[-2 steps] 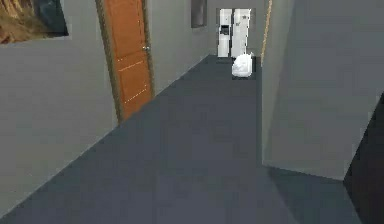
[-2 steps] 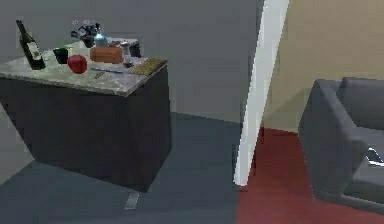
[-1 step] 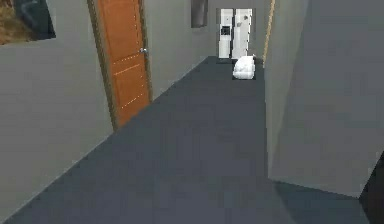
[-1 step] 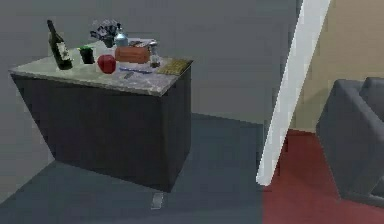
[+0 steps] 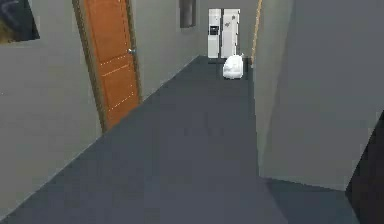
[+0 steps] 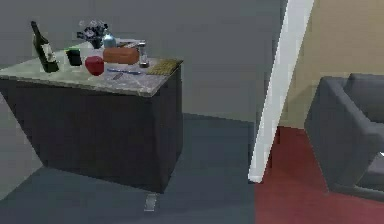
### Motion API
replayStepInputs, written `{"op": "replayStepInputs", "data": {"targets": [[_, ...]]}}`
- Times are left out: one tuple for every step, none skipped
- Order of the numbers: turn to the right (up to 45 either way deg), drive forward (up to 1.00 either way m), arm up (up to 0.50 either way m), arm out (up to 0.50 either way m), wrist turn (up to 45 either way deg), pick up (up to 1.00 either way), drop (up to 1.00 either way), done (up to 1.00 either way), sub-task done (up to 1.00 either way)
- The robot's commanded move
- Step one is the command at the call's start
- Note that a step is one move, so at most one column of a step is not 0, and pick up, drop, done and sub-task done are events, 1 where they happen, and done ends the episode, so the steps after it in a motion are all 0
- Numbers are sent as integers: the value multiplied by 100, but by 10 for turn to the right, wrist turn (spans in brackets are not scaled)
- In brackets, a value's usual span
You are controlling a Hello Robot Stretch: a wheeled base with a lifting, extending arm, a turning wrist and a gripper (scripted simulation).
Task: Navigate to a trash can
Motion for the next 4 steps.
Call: {"op": "replayStepInputs", "data": {"targets": [[0,100,0,0,0,0,0,0,0],[0,45,0,0,0,0,0,0,0],[0,100,0,0,0,0,0,0,0],[30,0,0,0,0,0,0,0,0]]}}
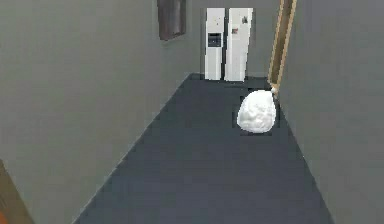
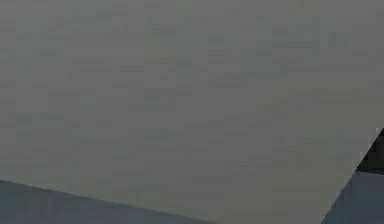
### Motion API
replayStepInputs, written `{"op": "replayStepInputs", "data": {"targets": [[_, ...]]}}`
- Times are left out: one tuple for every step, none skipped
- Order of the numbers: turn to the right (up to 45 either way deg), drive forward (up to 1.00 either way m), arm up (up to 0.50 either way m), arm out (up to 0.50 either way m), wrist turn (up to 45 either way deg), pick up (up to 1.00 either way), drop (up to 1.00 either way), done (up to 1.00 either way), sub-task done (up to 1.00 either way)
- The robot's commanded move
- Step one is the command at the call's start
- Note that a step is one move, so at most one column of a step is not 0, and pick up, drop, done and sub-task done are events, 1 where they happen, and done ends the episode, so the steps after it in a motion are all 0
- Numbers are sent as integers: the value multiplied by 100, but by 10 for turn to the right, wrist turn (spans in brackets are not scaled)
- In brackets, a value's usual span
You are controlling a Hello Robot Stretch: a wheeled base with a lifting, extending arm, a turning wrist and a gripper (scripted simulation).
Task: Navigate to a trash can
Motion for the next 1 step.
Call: {"op": "replayStepInputs", "data": {"targets": [[0,100,0,0,0,0,0,0,0]]}}
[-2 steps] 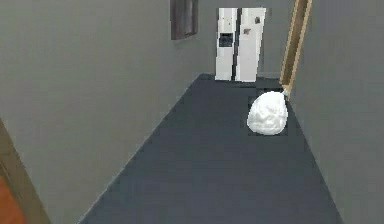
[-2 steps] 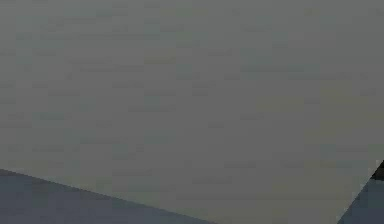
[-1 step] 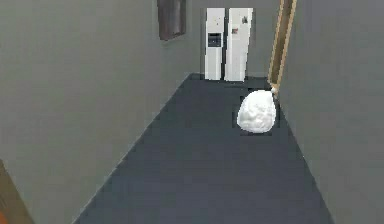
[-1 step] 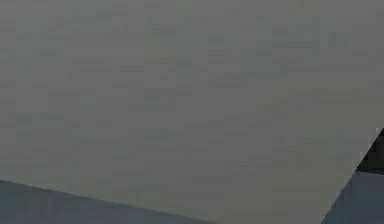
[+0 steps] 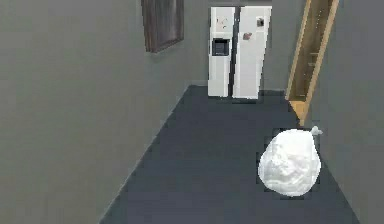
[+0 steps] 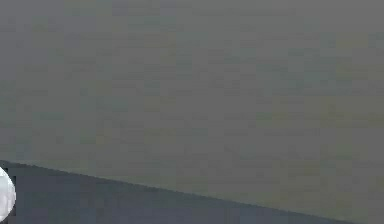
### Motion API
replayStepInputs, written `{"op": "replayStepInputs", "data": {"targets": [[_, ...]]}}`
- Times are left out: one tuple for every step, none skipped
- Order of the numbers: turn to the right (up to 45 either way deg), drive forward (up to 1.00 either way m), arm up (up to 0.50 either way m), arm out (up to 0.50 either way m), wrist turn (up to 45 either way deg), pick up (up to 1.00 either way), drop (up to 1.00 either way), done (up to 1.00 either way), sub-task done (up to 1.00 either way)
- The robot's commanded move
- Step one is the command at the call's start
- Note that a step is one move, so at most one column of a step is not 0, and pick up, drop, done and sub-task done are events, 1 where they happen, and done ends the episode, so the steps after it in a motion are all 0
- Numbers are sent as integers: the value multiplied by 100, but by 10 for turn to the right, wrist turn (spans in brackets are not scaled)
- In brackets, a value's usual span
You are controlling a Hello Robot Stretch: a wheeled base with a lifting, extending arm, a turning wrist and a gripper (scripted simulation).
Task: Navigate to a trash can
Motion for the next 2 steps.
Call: {"op": "replayStepInputs", "data": {"targets": [[0,100,0,0,0,0,0,0,0],[150,0,0,0,0,0,0,0,0]]}}
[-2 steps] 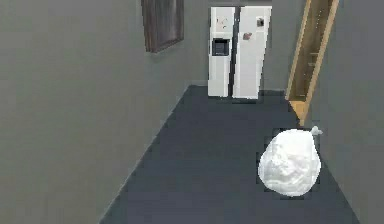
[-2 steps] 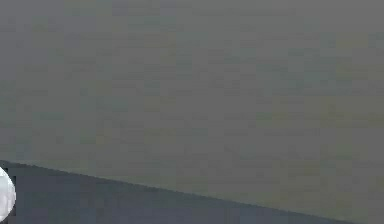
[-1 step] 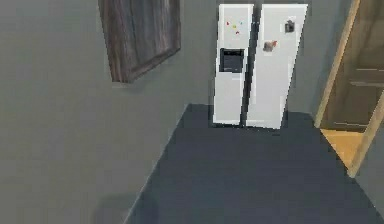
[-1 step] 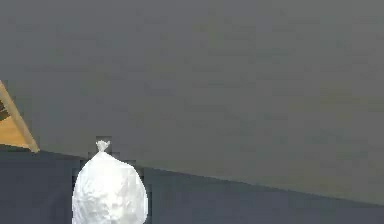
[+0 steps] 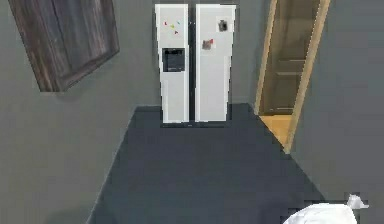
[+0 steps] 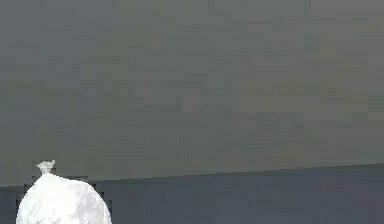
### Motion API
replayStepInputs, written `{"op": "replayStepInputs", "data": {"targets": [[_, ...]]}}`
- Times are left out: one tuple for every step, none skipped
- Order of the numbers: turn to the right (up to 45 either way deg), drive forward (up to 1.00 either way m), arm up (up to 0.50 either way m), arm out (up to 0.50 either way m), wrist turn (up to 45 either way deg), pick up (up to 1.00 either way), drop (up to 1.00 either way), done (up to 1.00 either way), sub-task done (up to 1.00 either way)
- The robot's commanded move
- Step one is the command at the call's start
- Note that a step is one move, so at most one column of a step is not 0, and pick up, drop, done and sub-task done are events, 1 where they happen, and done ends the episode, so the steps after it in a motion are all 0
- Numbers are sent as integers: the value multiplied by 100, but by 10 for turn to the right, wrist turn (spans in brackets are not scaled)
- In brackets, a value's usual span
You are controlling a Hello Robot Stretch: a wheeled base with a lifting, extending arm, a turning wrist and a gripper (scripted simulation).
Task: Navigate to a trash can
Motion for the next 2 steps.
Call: {"op": "replayStepInputs", "data": {"targets": [[0,5,0,0,0,0,0,0,0],[-30,0,0,0,0,0,0,0,0]]}}
